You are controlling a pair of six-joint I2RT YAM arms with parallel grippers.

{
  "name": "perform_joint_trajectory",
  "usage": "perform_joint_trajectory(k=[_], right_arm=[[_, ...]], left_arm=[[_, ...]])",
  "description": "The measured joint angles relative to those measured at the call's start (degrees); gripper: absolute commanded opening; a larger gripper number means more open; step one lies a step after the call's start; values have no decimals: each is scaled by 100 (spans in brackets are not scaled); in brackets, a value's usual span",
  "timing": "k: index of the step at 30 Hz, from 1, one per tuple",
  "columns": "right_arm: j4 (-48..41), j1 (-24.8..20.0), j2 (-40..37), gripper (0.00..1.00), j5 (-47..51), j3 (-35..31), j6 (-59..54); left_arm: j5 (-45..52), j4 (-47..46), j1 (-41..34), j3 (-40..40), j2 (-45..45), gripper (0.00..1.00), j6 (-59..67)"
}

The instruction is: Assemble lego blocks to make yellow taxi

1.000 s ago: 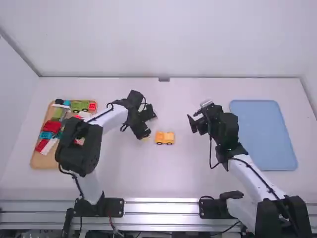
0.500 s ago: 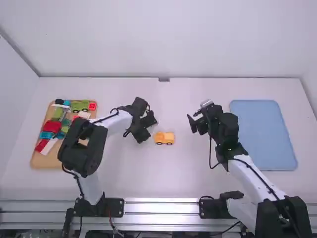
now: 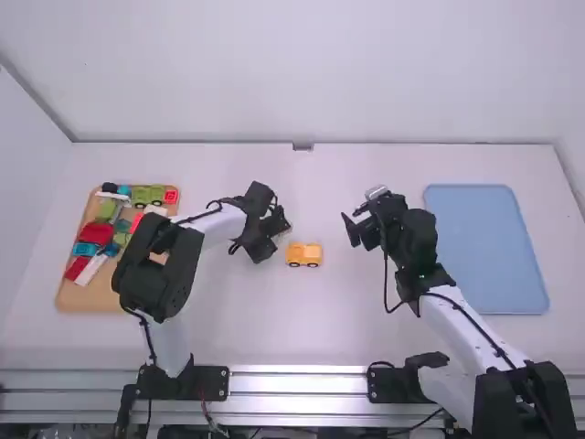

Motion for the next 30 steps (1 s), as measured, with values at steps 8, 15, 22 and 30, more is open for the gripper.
perform_joint_trajectory(k=[8,15,22,30], right_arm=[[0,2,2,98,-2,0,-9],[4,2,2,98,-2,0,-4],[4,0,0,98,0,0,-7],[2,2,2,98,-2,0,-7]], left_arm=[[83,-4,-17,0,-2,48,-2],[85,-46,-15,0,0,38,-44],[85,-149,-15,0,-2,30,-201],[83,-166,-15,0,-2,26,-1058]])
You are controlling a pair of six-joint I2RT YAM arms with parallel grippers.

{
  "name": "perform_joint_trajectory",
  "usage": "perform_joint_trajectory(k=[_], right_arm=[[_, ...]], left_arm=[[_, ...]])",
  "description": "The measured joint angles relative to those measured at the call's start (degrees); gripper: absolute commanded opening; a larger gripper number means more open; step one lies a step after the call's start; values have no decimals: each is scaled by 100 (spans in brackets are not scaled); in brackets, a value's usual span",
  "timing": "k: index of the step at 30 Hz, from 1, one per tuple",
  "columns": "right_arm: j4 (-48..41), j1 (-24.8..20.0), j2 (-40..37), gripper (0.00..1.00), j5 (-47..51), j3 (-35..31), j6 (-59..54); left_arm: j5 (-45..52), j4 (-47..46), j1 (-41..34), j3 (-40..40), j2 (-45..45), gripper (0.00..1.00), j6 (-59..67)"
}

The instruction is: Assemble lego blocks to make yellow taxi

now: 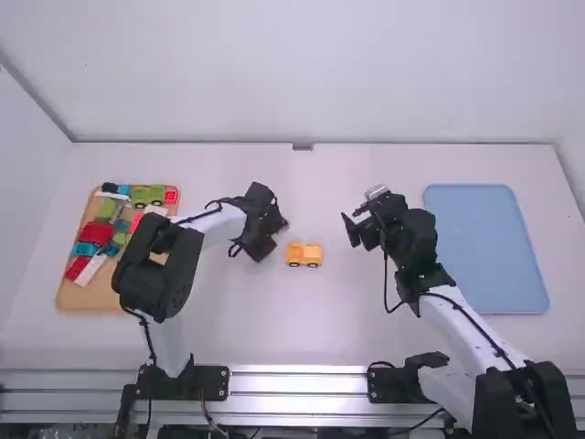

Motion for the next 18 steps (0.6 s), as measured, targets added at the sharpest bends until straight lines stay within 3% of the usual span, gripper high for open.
perform_joint_trajectory(k=[4,18], right_arm=[[17,0,0,98,-2,0,11],[17,0,0,98,4,0,-4]], left_arm=[[0,-83,0,7,0,2,-605],[-2,61,0,11,-2,2,-2815]])
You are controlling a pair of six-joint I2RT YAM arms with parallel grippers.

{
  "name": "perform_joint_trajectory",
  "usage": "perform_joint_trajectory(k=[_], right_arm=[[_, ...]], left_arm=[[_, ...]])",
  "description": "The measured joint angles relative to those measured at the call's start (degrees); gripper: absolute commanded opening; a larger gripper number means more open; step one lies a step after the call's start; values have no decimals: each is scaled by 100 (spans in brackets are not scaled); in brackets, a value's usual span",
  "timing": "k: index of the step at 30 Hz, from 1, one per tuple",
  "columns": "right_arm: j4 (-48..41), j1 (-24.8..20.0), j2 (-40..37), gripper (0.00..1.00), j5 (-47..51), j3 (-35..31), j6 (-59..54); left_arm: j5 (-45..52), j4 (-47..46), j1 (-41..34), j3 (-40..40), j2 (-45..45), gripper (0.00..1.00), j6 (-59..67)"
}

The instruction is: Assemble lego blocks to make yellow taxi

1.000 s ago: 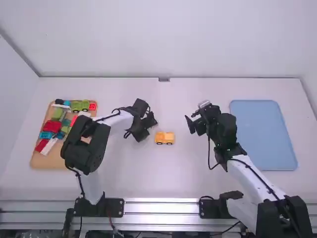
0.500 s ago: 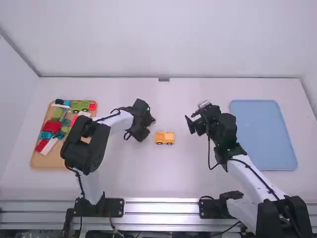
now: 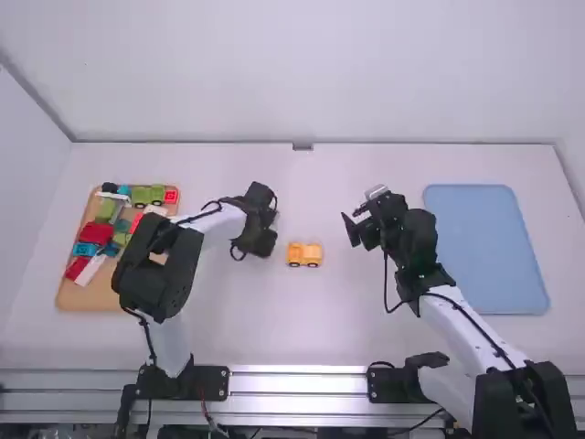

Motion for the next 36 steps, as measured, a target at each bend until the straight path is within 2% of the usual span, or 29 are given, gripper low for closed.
perform_joint_trajectory(k=[9,13,19,25,30,31,32,33,34,36], right_arm=[[-15,-2,0,98,0,0,11],[-20,0,0,98,-2,0,-17],[-17,-2,0,98,-4,0,-33],[-20,-2,-2,98,-4,0,-42],[-28,0,-2,98,0,0,-50],[-44,0,0,98,-4,0,-42],[-52,0,0,98,0,0,-42],[-66,0,0,98,-4,0,-44],[-68,-2,0,98,0,0,-42],[-63,0,0,98,-4,0,-44]], left_arm=[[2,22,0,2,0,2,-3427],[0,-387,0,33,2,3,-5445],[-44,-483,-2,35,0,2,-8131],[-68,-476,0,33,0,2,-9807],[-63,-339,0,33,0,2,-10522],[-66,-328,0,33,0,20,-10679],[-63,-328,-2,33,0,29,-10725],[-66,-328,0,33,0,85,-10806],[-61,-323,0,33,2,95,-10854],[-63,-289,0,20,4,99,-10880]])
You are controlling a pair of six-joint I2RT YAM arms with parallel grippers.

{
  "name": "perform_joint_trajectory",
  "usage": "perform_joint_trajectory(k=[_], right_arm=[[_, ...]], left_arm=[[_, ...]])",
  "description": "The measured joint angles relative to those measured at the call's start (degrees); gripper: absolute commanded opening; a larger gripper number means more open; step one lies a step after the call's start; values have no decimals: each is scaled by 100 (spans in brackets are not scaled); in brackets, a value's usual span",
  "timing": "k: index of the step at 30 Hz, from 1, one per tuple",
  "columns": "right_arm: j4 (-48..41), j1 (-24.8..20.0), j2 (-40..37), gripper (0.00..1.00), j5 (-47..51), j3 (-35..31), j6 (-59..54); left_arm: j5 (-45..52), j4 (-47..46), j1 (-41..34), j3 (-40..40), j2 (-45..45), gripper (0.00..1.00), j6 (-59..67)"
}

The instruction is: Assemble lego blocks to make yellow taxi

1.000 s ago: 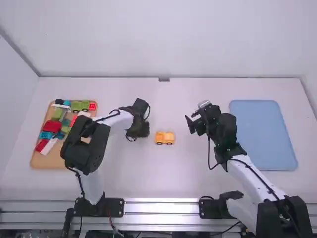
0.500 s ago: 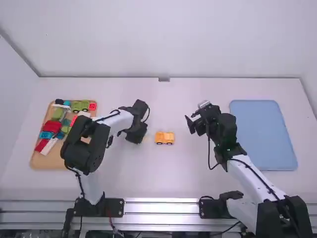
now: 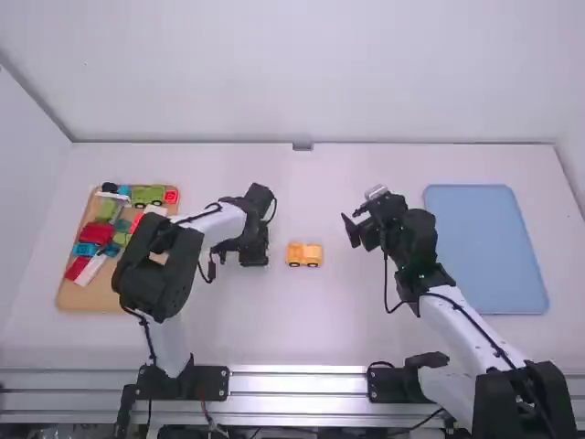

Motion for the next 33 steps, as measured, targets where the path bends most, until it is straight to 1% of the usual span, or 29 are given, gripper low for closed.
perform_joint_trajectory(k=[4,8,12,15,19,22,23,27,28,33], right_arm=[[2,0,0,98,0,-2,-2],[0,0,0,98,2,0,-4],[0,-2,0,98,0,0,7],[0,0,0,98,0,0,-9],[2,0,0,98,2,0,2],[-2,0,0,98,2,0,7],[-2,-2,0,98,0,0,7],[0,-2,0,98,0,0,-2],[2,0,0,98,0,0,-11],[2,0,0,98,4,0,-33]], left_arm=[[-2,79,0,-4,2,99,11],[-133,-181,0,-4,-2,99,20],[-369,-831,0,72,-157,99,317],[-479,-1263,0,361,-514,99,890],[-844,-1670,22,1163,-999,99,2363],[-1051,-1856,22,1517,-1139,99,3320],[-1099,-1886,20,1613,-1163,99,3834],[-1239,-1851,22,1609,-1161,99,5243],[-1270,-1853,22,1609,-1161,99,5337],[-2339,-1919,22,1609,-1161,99,7342]])
